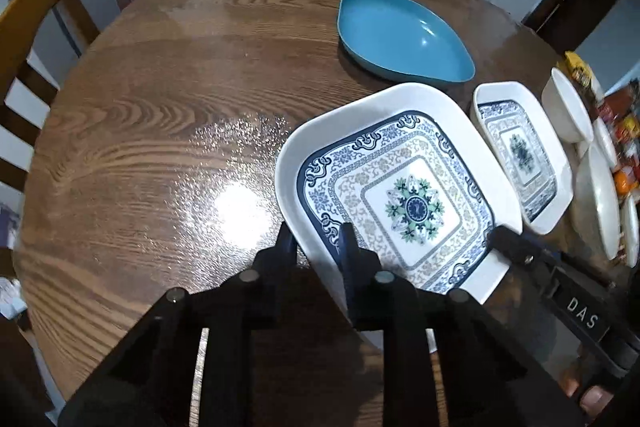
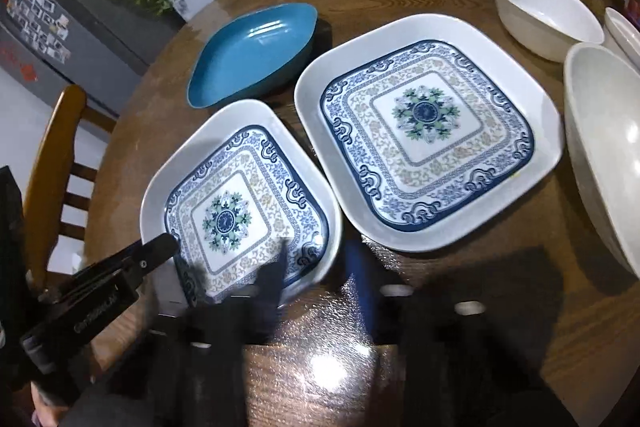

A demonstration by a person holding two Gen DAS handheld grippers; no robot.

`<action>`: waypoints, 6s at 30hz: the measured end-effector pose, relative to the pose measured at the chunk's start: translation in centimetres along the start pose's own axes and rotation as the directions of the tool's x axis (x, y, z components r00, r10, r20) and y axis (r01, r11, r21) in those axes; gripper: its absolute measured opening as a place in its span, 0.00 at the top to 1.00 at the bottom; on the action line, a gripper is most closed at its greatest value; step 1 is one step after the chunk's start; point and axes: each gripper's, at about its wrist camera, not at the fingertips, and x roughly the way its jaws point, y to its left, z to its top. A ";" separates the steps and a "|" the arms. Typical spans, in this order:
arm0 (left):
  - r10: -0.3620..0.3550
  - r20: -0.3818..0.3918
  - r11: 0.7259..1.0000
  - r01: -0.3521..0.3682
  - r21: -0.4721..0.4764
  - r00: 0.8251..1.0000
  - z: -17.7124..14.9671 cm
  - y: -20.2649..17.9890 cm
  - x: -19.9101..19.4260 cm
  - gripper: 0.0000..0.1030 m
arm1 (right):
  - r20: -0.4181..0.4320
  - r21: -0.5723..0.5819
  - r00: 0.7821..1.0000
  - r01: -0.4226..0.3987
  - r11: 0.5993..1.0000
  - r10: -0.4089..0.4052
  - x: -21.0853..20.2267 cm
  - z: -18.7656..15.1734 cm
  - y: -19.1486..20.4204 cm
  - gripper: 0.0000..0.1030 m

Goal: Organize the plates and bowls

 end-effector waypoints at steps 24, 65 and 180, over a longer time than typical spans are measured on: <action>0.094 -0.019 0.994 -0.095 -0.058 0.995 -4.2 6.6 -3.5 0.43 | -0.045 -0.207 0.996 -0.090 0.974 0.083 -3.0 -5.7 5.1 0.77; -0.055 0.062 0.980 0.042 0.194 0.997 -2.8 -9.7 -3.9 0.20 | -0.182 -0.481 0.982 -0.141 0.865 0.058 -6.7 -10.9 -3.4 0.89; 0.182 0.041 0.966 -0.171 -0.193 0.982 -8.2 2.3 -6.4 0.73 | -0.031 -0.557 0.992 -0.119 0.822 0.123 -1.4 0.1 9.0 0.80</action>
